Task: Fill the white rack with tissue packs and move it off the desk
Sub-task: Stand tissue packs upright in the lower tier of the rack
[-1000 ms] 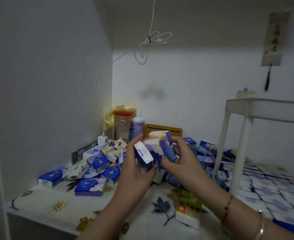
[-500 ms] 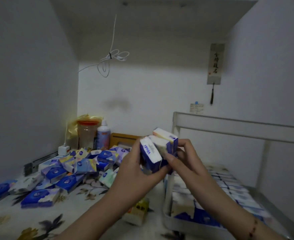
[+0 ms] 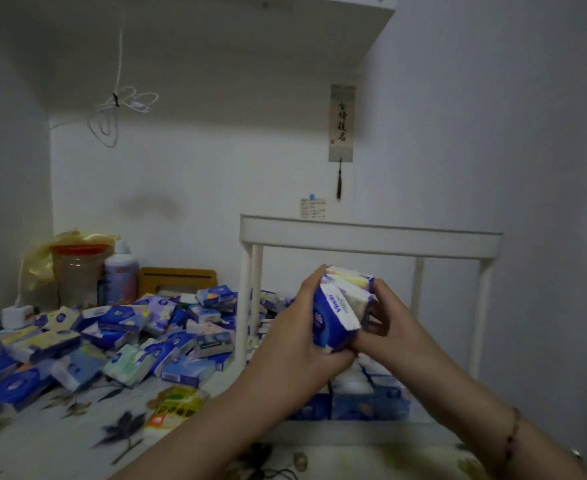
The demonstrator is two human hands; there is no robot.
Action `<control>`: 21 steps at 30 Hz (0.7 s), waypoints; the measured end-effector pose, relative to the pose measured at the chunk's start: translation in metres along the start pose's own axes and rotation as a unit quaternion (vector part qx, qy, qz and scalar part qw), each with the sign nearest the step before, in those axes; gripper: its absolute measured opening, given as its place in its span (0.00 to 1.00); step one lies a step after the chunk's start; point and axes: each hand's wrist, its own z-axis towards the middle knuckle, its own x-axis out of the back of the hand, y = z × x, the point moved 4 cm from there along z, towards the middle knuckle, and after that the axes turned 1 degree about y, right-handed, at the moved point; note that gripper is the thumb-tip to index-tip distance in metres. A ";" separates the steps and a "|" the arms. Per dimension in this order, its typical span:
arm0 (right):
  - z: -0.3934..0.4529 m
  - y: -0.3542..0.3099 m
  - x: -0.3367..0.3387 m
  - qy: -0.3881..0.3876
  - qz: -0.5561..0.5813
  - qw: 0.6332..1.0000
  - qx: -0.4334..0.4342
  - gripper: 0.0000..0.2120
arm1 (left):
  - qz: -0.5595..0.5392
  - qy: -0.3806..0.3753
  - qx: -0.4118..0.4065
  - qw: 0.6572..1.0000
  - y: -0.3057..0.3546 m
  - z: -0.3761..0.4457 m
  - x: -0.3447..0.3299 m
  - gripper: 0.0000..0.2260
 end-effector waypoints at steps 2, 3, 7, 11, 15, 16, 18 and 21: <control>0.004 0.011 0.025 0.024 -0.065 0.997 -0.027 0.17 | 0.003 -0.031 0.014 0.999 -0.004 0.006 -0.017 0.46; 0.008 0.017 0.039 0.030 -0.104 0.993 -0.040 0.15 | 0.003 -0.040 0.018 0.999 -0.007 0.010 -0.023 0.47; 0.019 0.032 0.083 -0.068 -0.288 0.943 -0.151 0.17 | 0.056 -0.096 -0.029 0.993 -0.022 0.028 -0.045 0.47; 0.034 0.026 0.094 -0.143 -0.376 0.904 -0.146 0.16 | 0.119 -0.174 -0.082 0.974 -0.033 0.041 -0.071 0.44; 0.046 0.027 0.093 -0.122 -0.380 0.906 -0.139 0.14 | 0.055 -0.114 -0.059 0.990 -0.043 0.058 -0.076 0.35; 0.047 0.030 0.093 -0.090 -0.363 0.916 -0.148 0.17 | 0.050 -0.102 -0.056 0.992 -0.044 0.062 -0.077 0.34; 0.049 0.037 0.089 -0.023 -0.312 0.936 -0.160 0.26 | 0.062 -0.085 -0.046 0.993 -0.047 0.066 -0.078 0.29; 0.051 0.049 0.076 -0.027 -0.259 0.953 -0.156 0.37 | 0.109 -0.056 -0.014 0.992 -0.050 0.067 -0.081 0.25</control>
